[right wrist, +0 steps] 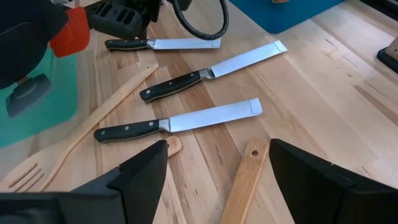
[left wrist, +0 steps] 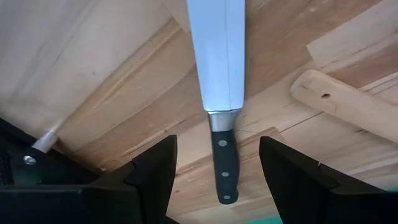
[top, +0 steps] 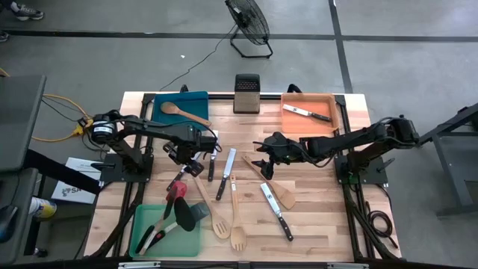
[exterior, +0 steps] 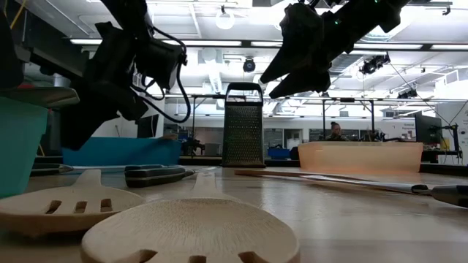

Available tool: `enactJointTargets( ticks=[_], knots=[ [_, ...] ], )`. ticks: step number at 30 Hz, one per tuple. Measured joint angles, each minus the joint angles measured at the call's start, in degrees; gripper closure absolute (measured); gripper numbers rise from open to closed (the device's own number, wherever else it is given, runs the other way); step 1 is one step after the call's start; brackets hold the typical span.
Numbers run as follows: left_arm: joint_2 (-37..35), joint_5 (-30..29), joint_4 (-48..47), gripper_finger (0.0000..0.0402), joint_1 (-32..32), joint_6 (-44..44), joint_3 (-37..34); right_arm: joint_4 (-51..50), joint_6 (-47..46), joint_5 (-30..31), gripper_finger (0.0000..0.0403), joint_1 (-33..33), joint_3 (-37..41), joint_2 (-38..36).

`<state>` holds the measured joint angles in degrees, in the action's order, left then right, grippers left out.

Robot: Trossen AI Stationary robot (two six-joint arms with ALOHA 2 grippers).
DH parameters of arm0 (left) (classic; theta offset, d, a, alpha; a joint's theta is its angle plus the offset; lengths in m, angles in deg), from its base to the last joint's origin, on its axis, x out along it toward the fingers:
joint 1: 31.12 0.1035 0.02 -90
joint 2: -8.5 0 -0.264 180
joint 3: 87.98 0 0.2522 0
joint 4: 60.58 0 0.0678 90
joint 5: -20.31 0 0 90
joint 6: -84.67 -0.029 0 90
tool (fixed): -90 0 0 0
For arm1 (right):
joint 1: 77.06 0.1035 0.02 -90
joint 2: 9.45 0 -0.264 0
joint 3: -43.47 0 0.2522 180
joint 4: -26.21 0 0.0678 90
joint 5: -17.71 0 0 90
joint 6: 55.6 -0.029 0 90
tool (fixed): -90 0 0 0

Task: Pick & Place Kitchen Items
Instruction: Put the black spatula into the orange bin

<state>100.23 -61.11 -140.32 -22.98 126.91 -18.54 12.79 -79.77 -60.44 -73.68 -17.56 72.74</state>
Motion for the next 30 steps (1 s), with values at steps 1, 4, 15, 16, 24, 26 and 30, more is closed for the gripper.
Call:
enactJointTargets(
  ticks=[1,4,15,16,24,26,30],
  knots=[
    [0.11,0.01,0.0,0.0179,-0.35,0.0,0.0,0.0,-0.06,0.0,0.0128,0.0,0.0,0.0],
    [0.19,-0.06,-0.02,0.0179,-1.74,-0.08,0.0,-0.09,-0.17,-0.02,0.0128,0.0,0.0,0.0],
    [0.19,-1.77,1.01,0.0179,-6.02,1.5,0.0,-0.44,-1.05,-0.04,0.0128,0.0,0.0,0.0],
    [0.19,-1.85,1.3,0.0179,-6.02,1.5,0.0,-0.46,-1.06,-0.04,0.0128,0.0,0.0,0.0],
    [0.19,-0.94,3.01,0.0179,-6.0,1.5,-2.33,-0.56,-1.27,-0.04,0.0128,0.0,0.0,-0.01],
    [0.19,-0.4,3.88,0.0179,-6.0,1.5,-3.74,-0.57,-1.27,-0.04,0.0128,0.0,0.0,0.0],
    [0.21,-0.84,5.07,0.0179,-6.0,2.45,-5.93,-0.57,-1.16,-0.04,0.0128,0.0,0.0,-0.02]
  ],
)
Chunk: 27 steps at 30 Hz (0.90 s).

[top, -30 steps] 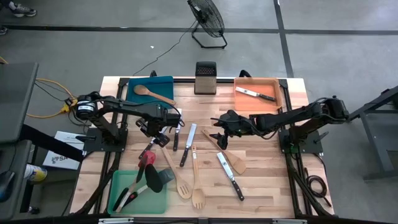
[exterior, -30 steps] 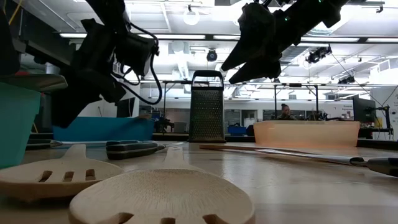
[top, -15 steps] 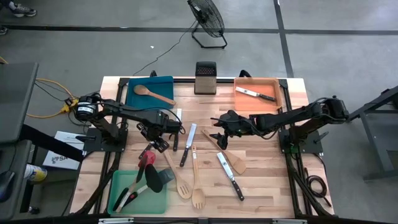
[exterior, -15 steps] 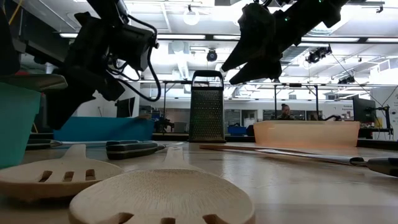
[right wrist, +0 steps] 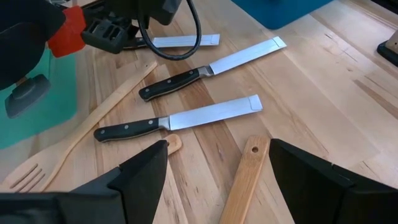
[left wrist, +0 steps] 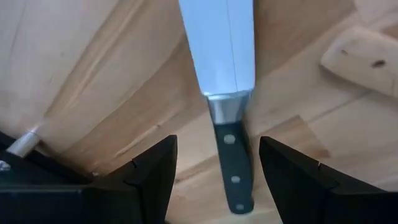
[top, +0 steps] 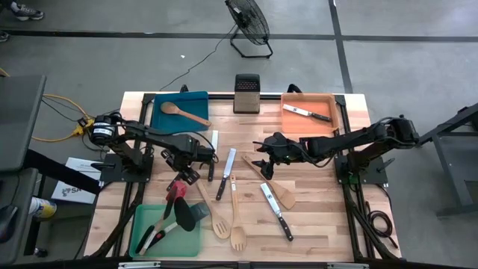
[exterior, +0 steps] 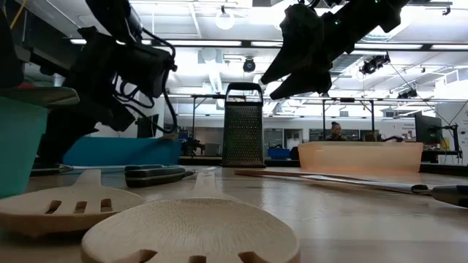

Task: Pick & Place Kitchen Items
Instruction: Put the black spatula into the orange bin

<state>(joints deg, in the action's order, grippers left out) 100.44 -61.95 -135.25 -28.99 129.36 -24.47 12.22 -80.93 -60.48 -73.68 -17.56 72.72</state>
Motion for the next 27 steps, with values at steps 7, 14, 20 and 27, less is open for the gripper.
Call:
enactJointTargets(
  ticks=[7,14,20,27],
  knots=[
    [0.0,0.89,4.27,0.0179,0.04,-0.45,-3.2,-0.02,0.07,0.02,0.0128,0.0,0.0,0.02],
    [-0.24,1.48,6.57,0.0197,0.07,-1.26,-5.15,-0.02,0.09,0.02,0.0128,0.0,0.0,0.02],
    [-0.16,1.67,7.06,0.0265,0.09,-2.87,-5.31,-0.04,0.11,0.02,0.0128,0.0,0.0,0.01],
    [-0.11,1.37,6.9,0.0339,0.07,-3.57,-5.39,-0.18,0.13,0.02,0.0128,0.0,0.0,0.02]
  ],
)
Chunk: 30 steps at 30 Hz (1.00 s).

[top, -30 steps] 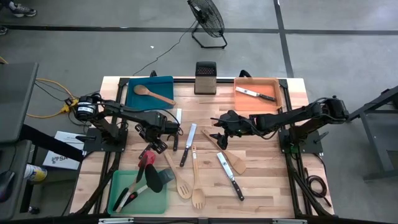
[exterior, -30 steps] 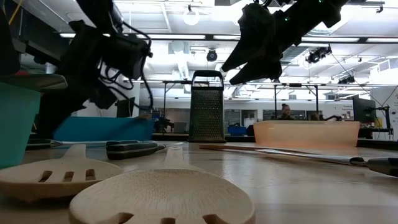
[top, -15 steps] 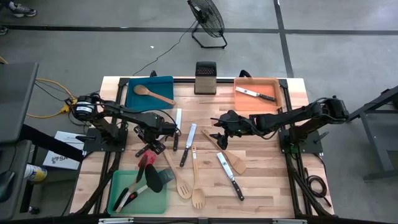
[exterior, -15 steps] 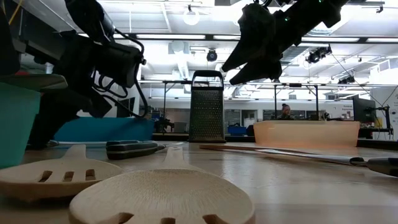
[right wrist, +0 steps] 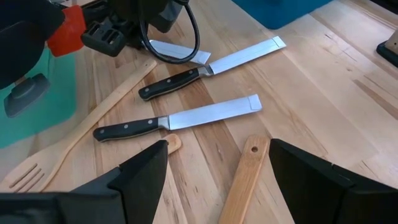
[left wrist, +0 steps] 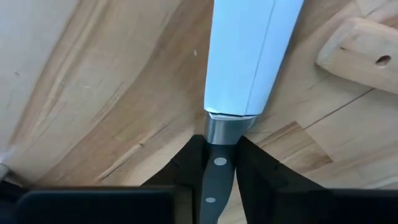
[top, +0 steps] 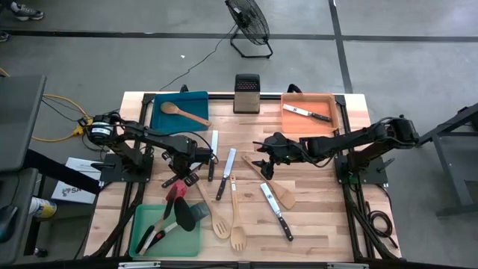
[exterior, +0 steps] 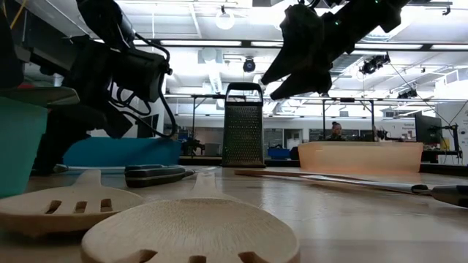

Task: Pick & Place Kitchen Items
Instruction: Put the black spatula into the orange bin

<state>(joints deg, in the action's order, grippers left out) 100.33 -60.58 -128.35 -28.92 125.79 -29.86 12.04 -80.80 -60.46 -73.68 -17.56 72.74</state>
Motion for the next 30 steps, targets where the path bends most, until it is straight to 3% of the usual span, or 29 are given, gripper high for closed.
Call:
enactJointTargets(
  ticks=[12,19,30],
  knots=[
    [-1.53,-2.2,0.61,0.0339,-0.03,-3.71,-0.16,-3.34,-0.79,-0.02,0.0128,0.0,0.0,-0.02],
    [-6.44,-9.57,0.42,0.0339,0.06,-3.39,-0.38,-3.37,-2.14,-0.2,0.0128,0.0,0.0,0.0],
    [-14.94,-12.12,0.49,0.0339,0.03,-3.19,-0.29,-3.91,-4.75,-0.42,0.0128,0.0,0.0,-0.02]
  ],
)
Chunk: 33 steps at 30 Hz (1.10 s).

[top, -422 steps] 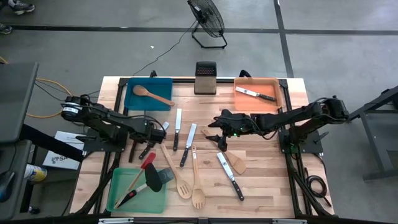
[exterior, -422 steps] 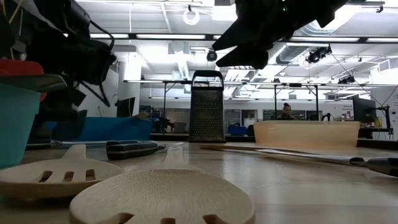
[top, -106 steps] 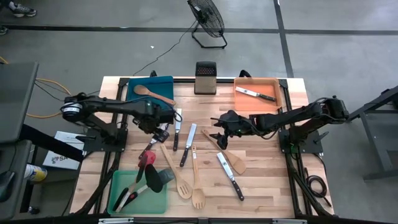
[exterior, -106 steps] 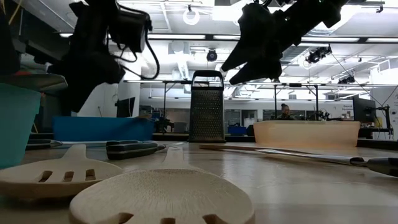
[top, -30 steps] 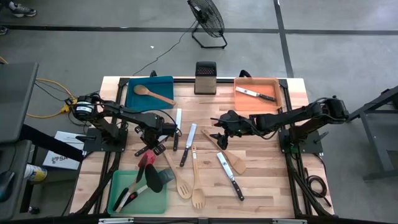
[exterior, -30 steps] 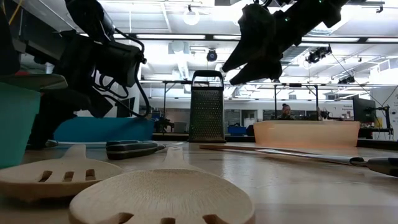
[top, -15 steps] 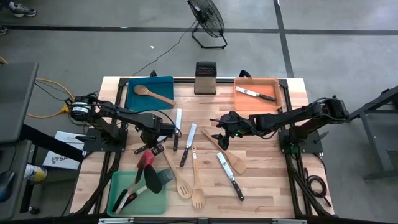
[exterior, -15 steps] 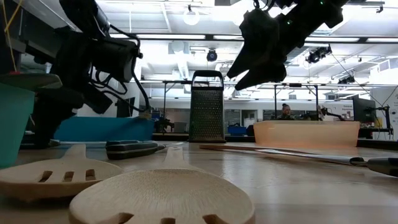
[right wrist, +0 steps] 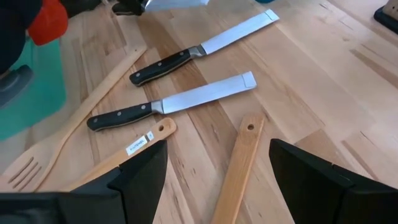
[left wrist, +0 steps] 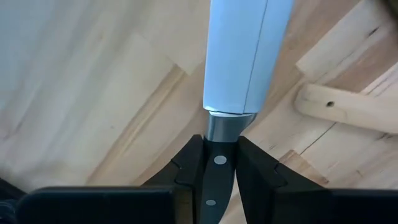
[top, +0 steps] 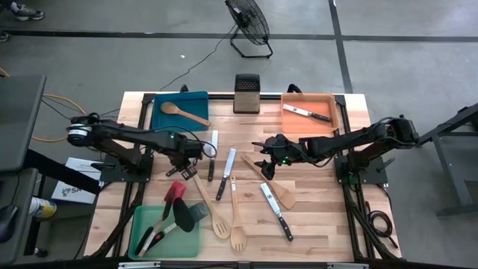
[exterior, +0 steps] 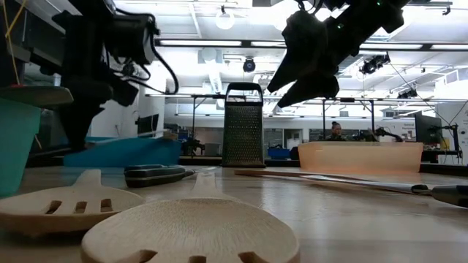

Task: Pick & Place Kitchen Items
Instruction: Put the black spatula into the orange bin

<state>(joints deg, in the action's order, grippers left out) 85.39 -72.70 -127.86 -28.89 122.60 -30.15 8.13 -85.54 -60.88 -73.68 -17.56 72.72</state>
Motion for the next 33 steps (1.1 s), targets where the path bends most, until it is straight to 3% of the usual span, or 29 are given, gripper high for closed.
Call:
enactJointTargets(
  ticks=[7,14,27,33],
  knots=[
    [-5.67,-1.94,2.98,0.0339,-0.01,-1.05,0.07,-0.04,-0.26,-1.09,0.0128,0.0,0.0,0.02],
    [-9.95,-3.37,14.65,0.0339,-0.01,-7.71,0.15,0.05,-0.15,-1.14,0.0128,0.02,0.0,0.0],
    [-10.76,-3.71,36.39,0.0339,0.0,-20.8,0.15,-0.63,-1.54,-1.55,0.0128,0.71,0.0,0.0],
    [-10.76,-2.71,45.22,0.0339,0.01,-25.89,0.15,5.55,3.73,0.89,0.0128,2.61,0.0,0.01]
  ],
)
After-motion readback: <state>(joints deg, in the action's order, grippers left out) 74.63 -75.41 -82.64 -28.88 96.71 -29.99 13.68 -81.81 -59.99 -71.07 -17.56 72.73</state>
